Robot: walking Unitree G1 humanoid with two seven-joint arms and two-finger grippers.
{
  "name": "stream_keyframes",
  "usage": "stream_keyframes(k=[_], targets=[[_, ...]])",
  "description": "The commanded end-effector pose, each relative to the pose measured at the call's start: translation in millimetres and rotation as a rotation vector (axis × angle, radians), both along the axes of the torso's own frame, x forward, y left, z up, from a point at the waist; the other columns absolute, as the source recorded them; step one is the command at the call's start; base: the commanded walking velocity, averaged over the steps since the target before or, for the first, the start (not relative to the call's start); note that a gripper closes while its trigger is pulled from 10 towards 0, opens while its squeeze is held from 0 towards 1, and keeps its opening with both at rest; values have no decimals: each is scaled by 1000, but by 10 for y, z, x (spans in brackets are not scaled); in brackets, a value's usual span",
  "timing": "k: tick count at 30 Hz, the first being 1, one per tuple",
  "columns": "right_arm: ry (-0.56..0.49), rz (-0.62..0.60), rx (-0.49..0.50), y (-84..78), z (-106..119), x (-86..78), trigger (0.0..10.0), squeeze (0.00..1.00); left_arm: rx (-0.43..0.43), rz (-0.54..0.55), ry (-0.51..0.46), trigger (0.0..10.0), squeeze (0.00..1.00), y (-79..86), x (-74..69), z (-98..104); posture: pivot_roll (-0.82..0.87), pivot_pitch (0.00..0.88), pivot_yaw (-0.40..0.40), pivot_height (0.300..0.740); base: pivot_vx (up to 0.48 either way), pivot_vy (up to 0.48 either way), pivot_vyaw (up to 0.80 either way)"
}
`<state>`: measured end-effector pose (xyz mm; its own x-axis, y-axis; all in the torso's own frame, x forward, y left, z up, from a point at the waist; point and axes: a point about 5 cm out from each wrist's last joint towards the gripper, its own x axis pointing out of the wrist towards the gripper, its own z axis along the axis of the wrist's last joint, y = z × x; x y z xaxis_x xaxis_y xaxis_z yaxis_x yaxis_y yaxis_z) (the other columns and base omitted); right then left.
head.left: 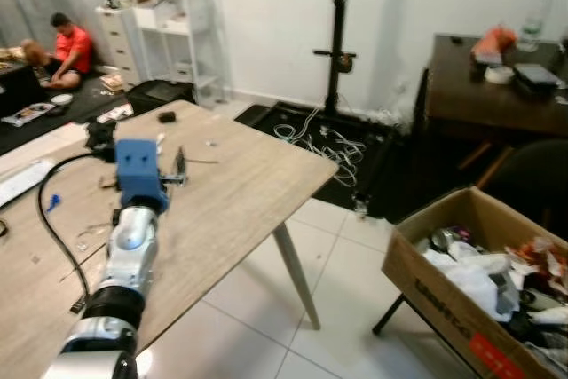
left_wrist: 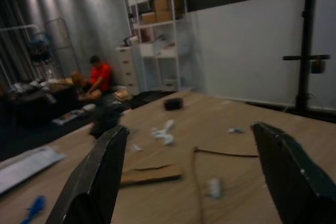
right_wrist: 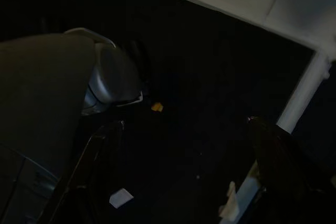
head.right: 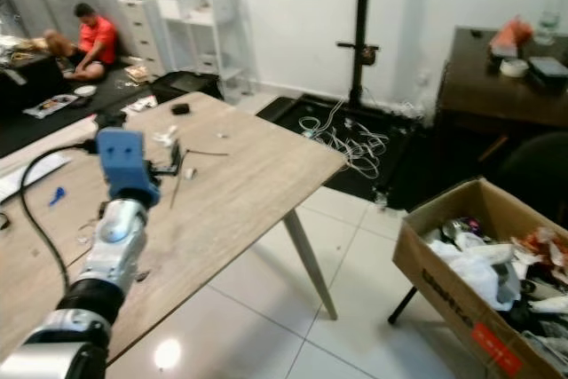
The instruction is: Picking trash to rubbish bin
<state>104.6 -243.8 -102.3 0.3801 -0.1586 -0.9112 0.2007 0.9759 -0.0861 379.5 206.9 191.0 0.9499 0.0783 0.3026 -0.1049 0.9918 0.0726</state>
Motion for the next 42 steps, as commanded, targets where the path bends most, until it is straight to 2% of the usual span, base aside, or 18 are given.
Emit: stream_keyframes(k=[1, 4, 6, 15, 28, 32, 38, 42], targets=[[25, -7, -11, 11, -24, -78, 10000, 0, 9, -21, 19, 10000, 0, -41, 1, -44, -144, 86, 57, 740, 0, 0, 0], [13, -32, -11, 7, -20, -67, 10000, 0, 16, -36, 27, 10000, 0, -63, 10, -45, -145, 85, 57, 740, 0, 0, 0], [8, -38, -15, 2, -15, -48, 10000, 0, 57, -35, 36, 10000, 0, -88, 16, -49, -149, 83, 58, 740, 0, 0, 0], [1, -16, -8, 17, -5, 6, 10000, 0, 72, -41, 57, 10000, 0, -132, 14, -97, -149, 77, 53, 740, 264, 0, 0], [2, 13, -5, 34, -6, 14, 10000, 0, 68, 10, 62, 10000, 0, -43, -2, -106, -149, 83, 52, 740, 340, 0, 0], [4, 76, -11, 45, -2, 31, 10000, 0, 67, 18, 62, 10000, 0, -23, -4, -102, -149, 85, 53, 740, 341, 0, 702], [2, 49, 7, 51, -8, 16, 10000, 0, 64, 25, 63, 10000, 0, -6, -9, -103, -149, 86, 52, 740, 341, 0, 769], [1, 19, -7, 31, -7, 2, 10000, 0, 61, 21, 62, 10000, 0, -9, -5, -101, -153, 86, 51, 740, 126, 0, 0]])
